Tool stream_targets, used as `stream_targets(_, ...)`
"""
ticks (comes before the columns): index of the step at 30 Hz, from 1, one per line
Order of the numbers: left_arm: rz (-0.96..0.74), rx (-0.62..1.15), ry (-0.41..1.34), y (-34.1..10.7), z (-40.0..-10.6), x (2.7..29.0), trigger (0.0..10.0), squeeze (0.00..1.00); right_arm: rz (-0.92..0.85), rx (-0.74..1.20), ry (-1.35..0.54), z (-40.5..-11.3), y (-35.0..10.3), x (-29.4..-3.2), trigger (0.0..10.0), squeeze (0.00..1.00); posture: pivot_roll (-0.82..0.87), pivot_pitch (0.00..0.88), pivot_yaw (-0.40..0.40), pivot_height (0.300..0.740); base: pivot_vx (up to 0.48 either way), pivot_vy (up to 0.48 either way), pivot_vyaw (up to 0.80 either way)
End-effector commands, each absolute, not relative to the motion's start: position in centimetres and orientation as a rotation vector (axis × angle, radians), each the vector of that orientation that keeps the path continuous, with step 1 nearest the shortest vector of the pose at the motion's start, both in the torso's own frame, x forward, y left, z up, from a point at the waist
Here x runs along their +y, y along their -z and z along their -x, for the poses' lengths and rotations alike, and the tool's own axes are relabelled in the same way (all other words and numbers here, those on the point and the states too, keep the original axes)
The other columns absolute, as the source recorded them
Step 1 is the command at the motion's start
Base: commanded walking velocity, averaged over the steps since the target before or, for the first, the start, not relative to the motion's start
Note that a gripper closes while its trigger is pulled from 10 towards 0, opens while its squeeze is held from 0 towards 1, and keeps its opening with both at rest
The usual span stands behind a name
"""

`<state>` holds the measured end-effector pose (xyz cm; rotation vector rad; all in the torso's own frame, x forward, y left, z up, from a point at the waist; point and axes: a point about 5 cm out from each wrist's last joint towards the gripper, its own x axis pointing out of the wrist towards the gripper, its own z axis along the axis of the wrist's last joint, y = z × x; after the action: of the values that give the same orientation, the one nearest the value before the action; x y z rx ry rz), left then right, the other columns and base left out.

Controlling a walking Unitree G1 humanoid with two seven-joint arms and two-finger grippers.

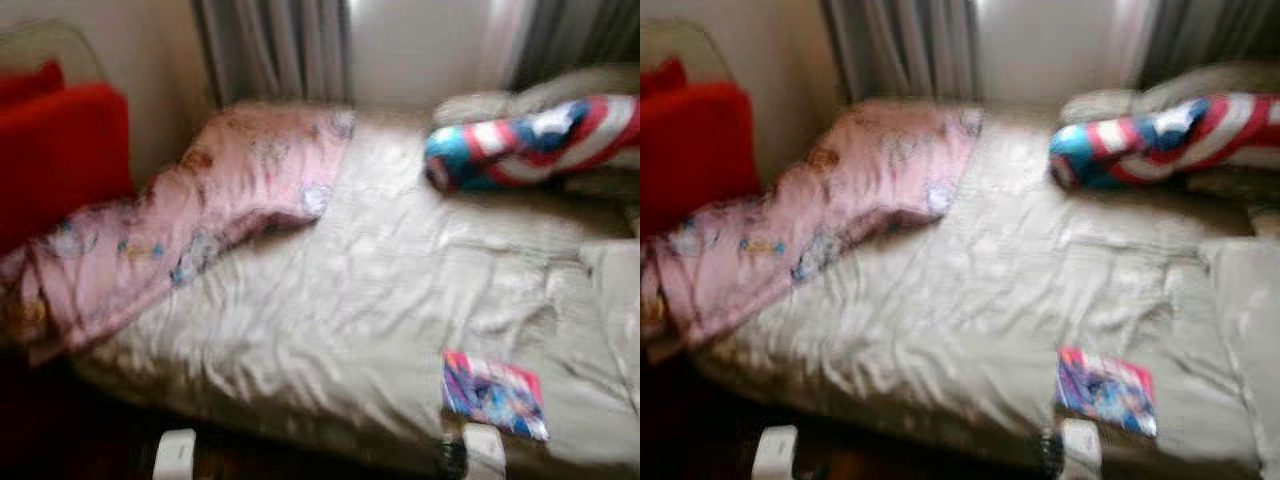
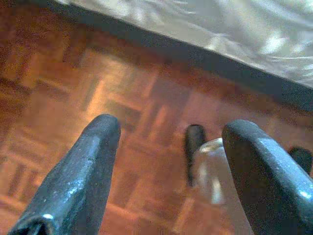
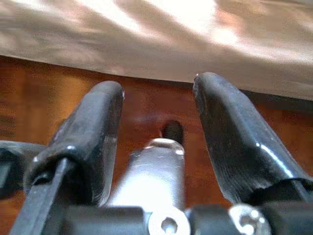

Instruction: Clean up the room

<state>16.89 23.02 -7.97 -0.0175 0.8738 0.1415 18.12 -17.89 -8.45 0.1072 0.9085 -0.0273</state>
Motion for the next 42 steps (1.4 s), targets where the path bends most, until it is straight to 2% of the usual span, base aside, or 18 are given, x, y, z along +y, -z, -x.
stream_targets(1, 0.028, 0.887, -0.144, 8.16, -16.72, 22.72, 10.0, 0.00, -0.091, 0.919, 0.050, -17.74, 8.51, -18.95, 10.0, 0.00, -0.06, 0.056, 0.044, 0.740, 0.000, 0.420, 0.00)
stream_targets(42, 0.028, 0.882, -0.144, 8.07, -16.95, 22.68, 10.0, 0.00, -0.084, 0.917, 0.047, -17.94, 8.43, -18.93, 10.0, 0.00, -0.05, 0.033, 0.046, 0.740, 0.000, 0.420, 0.00)
